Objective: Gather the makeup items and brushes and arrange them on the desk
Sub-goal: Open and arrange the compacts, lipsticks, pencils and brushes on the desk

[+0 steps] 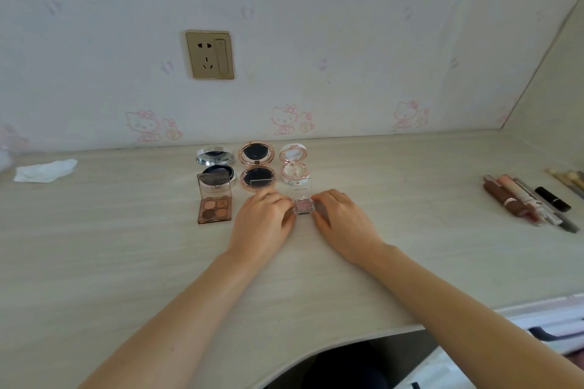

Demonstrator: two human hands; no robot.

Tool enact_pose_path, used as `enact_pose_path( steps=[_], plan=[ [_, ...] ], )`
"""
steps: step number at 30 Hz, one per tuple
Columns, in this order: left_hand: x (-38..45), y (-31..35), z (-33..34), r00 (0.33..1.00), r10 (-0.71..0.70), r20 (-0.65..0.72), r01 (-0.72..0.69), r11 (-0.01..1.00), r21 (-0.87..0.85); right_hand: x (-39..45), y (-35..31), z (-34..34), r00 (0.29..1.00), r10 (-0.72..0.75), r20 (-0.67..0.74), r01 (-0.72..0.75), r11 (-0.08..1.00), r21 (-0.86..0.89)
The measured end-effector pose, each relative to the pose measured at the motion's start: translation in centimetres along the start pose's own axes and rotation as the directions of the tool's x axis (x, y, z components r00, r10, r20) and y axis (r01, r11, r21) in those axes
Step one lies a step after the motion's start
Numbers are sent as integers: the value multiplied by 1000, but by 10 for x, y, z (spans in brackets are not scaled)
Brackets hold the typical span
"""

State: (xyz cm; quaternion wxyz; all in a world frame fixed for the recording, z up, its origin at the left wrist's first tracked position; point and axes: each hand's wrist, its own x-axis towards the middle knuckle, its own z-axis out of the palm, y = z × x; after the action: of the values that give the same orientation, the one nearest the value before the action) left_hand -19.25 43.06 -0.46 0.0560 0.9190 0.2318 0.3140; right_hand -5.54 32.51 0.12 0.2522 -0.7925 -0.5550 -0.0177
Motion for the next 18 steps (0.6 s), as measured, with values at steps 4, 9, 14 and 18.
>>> enact_pose_path(
  steps=[4, 9, 14, 18],
  plan=[
    [-2, 2, -4, 998, 15, -54, -16, 1000, -14, -4, 1, -11, 999, 47, 9, -48, 996, 79],
    [3, 10, -5, 995, 66, -74, -68, 998, -16, -18, 18, -37, 999, 46, -8, -46, 999, 3],
    [16, 38, 2, 992, 93, -87, -100, 992, -78, -41, 48, -62, 996, 83, 16, -81, 989, -121],
    [26, 72, 17, 985, 163, -57, -169, 977, -127, -61, 76, -79, 992, 122, 17, -117, 976, -182]
  ],
)
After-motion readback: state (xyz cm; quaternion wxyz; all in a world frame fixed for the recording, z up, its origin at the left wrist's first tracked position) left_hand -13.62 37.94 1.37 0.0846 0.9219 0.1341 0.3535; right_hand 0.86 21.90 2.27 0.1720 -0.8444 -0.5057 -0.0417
